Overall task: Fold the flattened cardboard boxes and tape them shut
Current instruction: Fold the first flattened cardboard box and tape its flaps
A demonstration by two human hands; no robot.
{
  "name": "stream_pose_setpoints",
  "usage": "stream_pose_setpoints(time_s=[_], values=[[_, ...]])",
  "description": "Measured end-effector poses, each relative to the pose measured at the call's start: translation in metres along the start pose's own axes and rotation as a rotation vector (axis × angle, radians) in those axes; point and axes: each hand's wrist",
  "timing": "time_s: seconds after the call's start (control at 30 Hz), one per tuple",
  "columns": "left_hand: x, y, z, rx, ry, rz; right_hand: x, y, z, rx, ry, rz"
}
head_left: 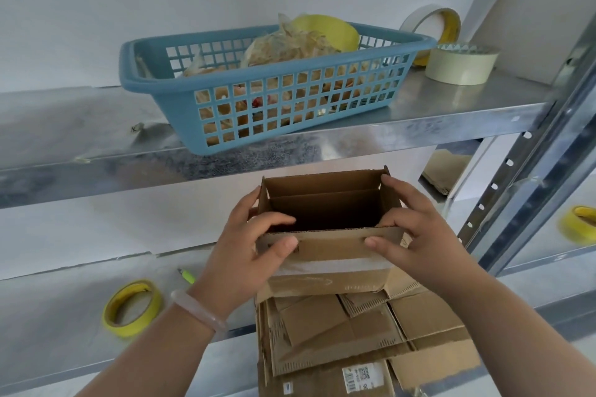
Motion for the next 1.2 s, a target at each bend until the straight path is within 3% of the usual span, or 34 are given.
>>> stream_pose_setpoints(time_s=[0.13, 0.4, 0.53, 0.63, 0.73, 0.87, 1.1, 1.2], values=[[0.027, 0.0, 0.021, 0.009, -0.067, 0.031, -0.004, -0.006, -0.002, -0.006, 0.1, -0.045], [0.07, 0.005, 0.036, 0.626, 0.27, -0.01, 0.003, -0.013, 0.002, 0.013, 0.19, -0.042], [0.066, 0.012, 0.03, 0.584, 0.375, 0.096, 0.007, -0.013, 0.003, 0.003, 0.243, -0.041], [0.062, 0.02, 0.028, 0.653, 0.476, 0.046, 0.008, -0.009, -0.001, -0.012, 0.254, -0.019], [0.059, 0.022, 0.023, 0.538, 0.517, 0.01, 0.011, -0.007, -0.009, -0.093, 0.316, -0.014], [0.057, 0.028, 0.019, 0.452, 0.474, 0.038, 0.016, -0.007, -0.018, -0.161, 0.398, -0.005], [0.047, 0.03, 0.01, 0.49, -0.004, 0.234, 0.026, -0.008, -0.011, -0.174, 0.434, 0.009], [0.044, 0.034, 0.007, 0.3, -0.077, 0.191, 0.026, -0.01, -0.015, -0.175, 0.413, 0.01]])
Point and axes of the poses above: each hand's wrist, its own x-axis towards the middle knuckle, its own z-axis out of the back of the hand, y = z × x
